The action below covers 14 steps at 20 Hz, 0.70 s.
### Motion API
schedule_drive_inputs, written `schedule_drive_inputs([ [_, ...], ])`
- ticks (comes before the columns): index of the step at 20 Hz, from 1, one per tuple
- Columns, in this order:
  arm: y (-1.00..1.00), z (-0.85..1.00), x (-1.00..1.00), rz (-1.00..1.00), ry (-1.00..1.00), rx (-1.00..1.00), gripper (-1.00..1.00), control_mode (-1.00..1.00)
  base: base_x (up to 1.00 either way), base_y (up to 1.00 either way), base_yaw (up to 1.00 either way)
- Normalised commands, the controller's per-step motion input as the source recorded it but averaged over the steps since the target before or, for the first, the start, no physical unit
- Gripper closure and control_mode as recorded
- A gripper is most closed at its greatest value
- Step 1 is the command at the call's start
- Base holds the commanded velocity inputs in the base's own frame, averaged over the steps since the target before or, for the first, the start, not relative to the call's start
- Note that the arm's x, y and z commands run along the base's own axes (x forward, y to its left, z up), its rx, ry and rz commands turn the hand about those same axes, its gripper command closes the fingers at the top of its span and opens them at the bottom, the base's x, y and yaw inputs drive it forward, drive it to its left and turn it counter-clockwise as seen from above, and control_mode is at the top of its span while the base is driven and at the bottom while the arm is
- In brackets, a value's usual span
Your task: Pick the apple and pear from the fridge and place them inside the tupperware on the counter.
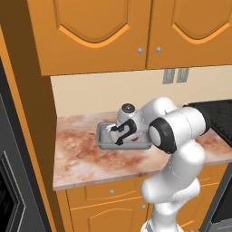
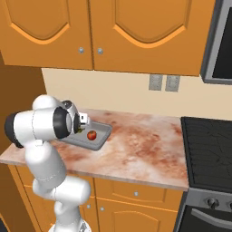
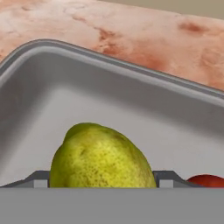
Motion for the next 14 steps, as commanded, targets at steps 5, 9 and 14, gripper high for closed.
schedule_drive_inputs([
  [5,0.00,-0.12,0.24,0.00,0.03,0.00,-1.00,-1.00,0.00,0.00,0.00],
  [9,0.00,-0.02,-0.06,0.00,0.05,0.00,-1.00,-1.00,0.00,0.00,0.00],
  [14,-0.03,0.36,-0.30,0.00,0.00,0.00,-1.00,-1.00,0.00,0.00,0.00],
])
